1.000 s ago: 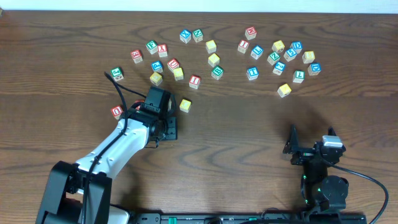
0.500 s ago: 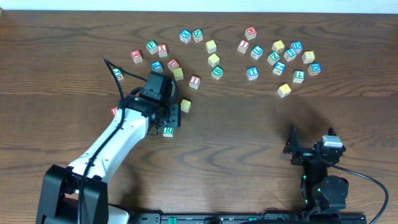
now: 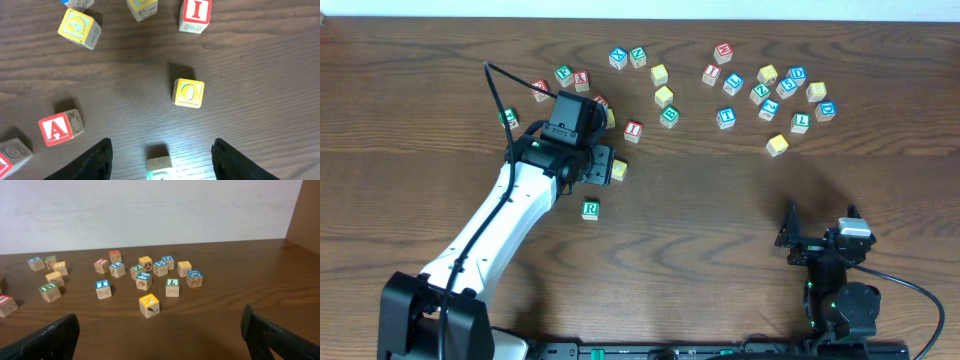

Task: Spell out ROBOT
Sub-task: 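Move the left gripper over the yellow O block, then lower the open left gripper around the yellow O block and close, then lift the yellow O block and carry it toward the green R block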

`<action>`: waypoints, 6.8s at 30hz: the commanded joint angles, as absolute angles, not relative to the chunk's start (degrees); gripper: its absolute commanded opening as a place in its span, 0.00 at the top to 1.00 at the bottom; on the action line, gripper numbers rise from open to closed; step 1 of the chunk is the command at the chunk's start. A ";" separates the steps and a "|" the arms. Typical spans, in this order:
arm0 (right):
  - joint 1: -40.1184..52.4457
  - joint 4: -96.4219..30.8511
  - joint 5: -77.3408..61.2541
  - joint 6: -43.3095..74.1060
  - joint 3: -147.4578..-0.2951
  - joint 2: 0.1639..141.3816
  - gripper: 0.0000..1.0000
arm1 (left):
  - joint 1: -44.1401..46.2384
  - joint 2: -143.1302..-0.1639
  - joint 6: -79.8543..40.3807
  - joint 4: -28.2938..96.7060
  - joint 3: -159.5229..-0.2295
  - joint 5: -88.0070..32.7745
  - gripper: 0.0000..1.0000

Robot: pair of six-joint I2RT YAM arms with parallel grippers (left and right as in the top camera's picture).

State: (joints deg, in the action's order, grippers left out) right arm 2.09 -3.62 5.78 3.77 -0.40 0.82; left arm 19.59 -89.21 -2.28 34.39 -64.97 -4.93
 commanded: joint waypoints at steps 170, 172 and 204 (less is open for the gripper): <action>1.54 -3.81 5.63 3.11 -0.30 0.38 0.01 | 23.59 -115.31 2.96 37.65 -79.55 -7.05 0.56; 1.54 -3.81 5.63 3.11 -0.30 0.38 0.01 | 23.62 -115.31 2.98 37.63 -79.55 -7.05 0.56; 1.54 -3.84 5.63 3.11 -0.30 0.38 0.01 | 23.59 -110.52 2.90 39.90 -81.23 -5.32 0.67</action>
State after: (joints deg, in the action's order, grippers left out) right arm 2.09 -3.62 5.78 3.77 -0.40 0.82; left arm 23.49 -114.63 2.98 39.44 -79.22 -6.70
